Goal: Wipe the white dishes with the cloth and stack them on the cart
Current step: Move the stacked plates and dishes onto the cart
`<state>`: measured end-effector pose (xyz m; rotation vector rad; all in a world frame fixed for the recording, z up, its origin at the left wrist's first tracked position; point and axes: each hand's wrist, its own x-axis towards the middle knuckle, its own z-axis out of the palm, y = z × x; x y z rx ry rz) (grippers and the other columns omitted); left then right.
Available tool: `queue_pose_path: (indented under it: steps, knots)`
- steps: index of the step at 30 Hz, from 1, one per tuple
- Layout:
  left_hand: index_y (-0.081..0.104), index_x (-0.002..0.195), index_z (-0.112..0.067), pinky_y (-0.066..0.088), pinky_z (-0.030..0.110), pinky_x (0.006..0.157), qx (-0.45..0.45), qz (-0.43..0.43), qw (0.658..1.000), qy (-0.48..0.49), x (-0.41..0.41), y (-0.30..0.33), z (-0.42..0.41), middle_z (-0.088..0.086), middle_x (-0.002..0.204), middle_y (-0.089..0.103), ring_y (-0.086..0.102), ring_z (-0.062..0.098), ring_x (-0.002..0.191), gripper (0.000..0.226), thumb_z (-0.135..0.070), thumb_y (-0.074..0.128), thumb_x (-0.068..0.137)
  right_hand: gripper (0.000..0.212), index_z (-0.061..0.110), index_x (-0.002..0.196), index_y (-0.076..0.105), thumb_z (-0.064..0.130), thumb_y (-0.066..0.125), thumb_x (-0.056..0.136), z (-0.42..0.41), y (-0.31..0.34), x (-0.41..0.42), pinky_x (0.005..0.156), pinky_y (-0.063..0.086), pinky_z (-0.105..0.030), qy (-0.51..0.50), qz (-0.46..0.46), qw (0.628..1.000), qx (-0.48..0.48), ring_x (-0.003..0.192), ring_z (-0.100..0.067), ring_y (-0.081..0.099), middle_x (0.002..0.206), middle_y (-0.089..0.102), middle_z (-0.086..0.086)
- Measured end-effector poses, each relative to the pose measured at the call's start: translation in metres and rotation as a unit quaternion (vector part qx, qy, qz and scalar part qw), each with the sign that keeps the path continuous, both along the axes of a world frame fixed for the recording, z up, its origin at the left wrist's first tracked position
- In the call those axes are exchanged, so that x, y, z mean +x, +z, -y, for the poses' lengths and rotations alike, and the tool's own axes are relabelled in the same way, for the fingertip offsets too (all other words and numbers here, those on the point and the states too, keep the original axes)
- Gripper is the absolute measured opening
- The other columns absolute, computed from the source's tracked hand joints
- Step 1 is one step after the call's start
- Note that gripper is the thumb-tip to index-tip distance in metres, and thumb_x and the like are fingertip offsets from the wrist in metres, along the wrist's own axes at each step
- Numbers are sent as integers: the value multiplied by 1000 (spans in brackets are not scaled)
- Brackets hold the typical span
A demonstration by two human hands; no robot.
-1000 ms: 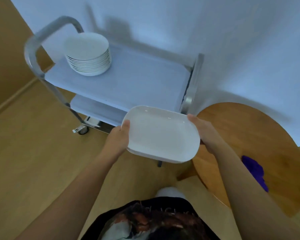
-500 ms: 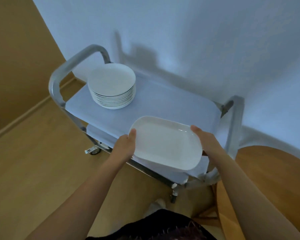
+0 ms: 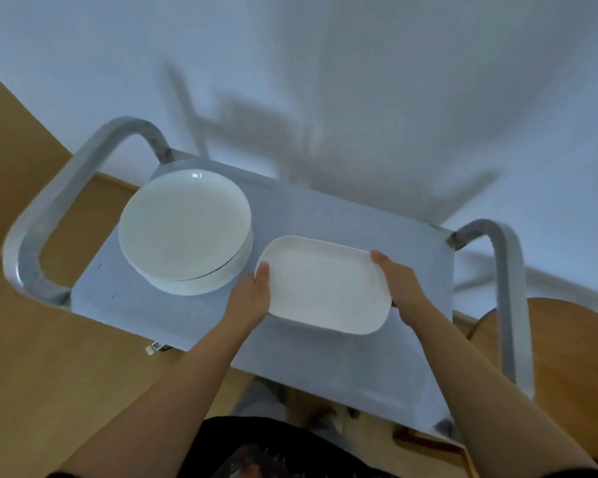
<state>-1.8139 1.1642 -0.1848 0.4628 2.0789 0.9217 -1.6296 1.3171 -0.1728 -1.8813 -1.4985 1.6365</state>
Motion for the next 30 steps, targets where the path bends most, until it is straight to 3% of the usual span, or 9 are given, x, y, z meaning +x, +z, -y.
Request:
queue_pose_path:
  steps: [3, 6, 11, 13, 15, 19, 22, 27, 30]
  knots:
    - [59, 103, -1, 49, 42, 87, -12, -17, 999, -26, -12, -11, -21, 16, 98, 60, 58, 36, 100, 57, -45, 24, 102, 40, 10, 84, 64, 50, 57, 87, -10, -14, -7, 56, 43, -29, -32, 6, 999, -7, 65, -18, 56, 78, 60, -5]
    - [55, 82, -5, 38, 34, 68, -26, -29, 998, -49, -17, -21, -33, 10, 78, 54, 59, 36, 92, 54, -43, 23, 102, 45, 3, 91, 63, 47, 59, 86, -17, -23, -8, 57, 43, -29, -67, 5, 998, -9, 64, -17, 55, 77, 59, -3]
    - [61, 99, 4, 42, 37, 79, -46, -28, 997, -58, -17, -35, -43, 25, 102, 63, 59, 38, 99, 62, -43, 22, 102, 58, -10, 103, 60, 45, 62, 85, -25, -34, -9, 62, 42, -31, -96, 15, 995, -5, 66, -19, 53, 98, 65, -17]
    - [60, 103, 4, 41, 36, 80, -55, -31, 996, -63, -18, -37, -46, 25, 106, 62, 58, 37, 102, 60, -41, 22, 103, 62, -12, 107, 59, 45, 62, 85, -26, -36, -8, 62, 43, -31, -96, 19, 995, -11, 66, -19, 54, 91, 66, -17]
    - [59, 108, 5, 40, 35, 81, -59, -37, 995, -71, -17, -39, -47, 25, 111, 61, 57, 36, 105, 57, -39, 23, 103, 62, -13, 107, 58, 45, 62, 84, -25, -40, -7, 59, 43, -29, -95, 22, 995, -20, 63, -16, 54, 75, 61, -6]
    - [58, 107, 4, 34, 31, 74, -60, -63, 994, -68, -12, -39, -46, 24, 111, 61, 57, 35, 103, 53, -37, 24, 104, 60, -11, 102, 59, 46, 63, 84, -23, -48, -3, 59, 45, -29, -102, 15, 994, -35, 63, -16, 56, 71, 60, -1]
    - [58, 109, 3, 39, 35, 77, -80, -59, 992, -80, -13, -40, -47, 23, 110, 61, 57, 35, 101, 56, -41, 25, 102, 58, -10, 92, 61, 48, 61, 84, -22, -49, -1, 61, 45, -30, -100, 6, 994, -32, 66, -18, 56, 79, 60, -7]
    - [55, 112, 2, 44, 35, 78, -133, -93, 980, -119, -13, -31, -45, 19, 110, 62, 58, 34, 99, 52, -45, 40, 98, 45, 19, 67, 56, 46, 37, 97, -16, -40, 2, 58, 39, -27, -49, 45, 998, 12, 66, -15, 52, 69, 56, 2]
    - [52, 115, 4, 43, 38, 86, -115, -179, 966, -149, -7, -12, -42, 22, 116, 57, 54, 36, 106, 50, -41, 48, 94, 45, 6, 76, 58, 38, 34, 99, -13, -27, 13, 73, 45, -40, -9, 75, 995, 69, 75, -21, 54, 78, 59, -10]
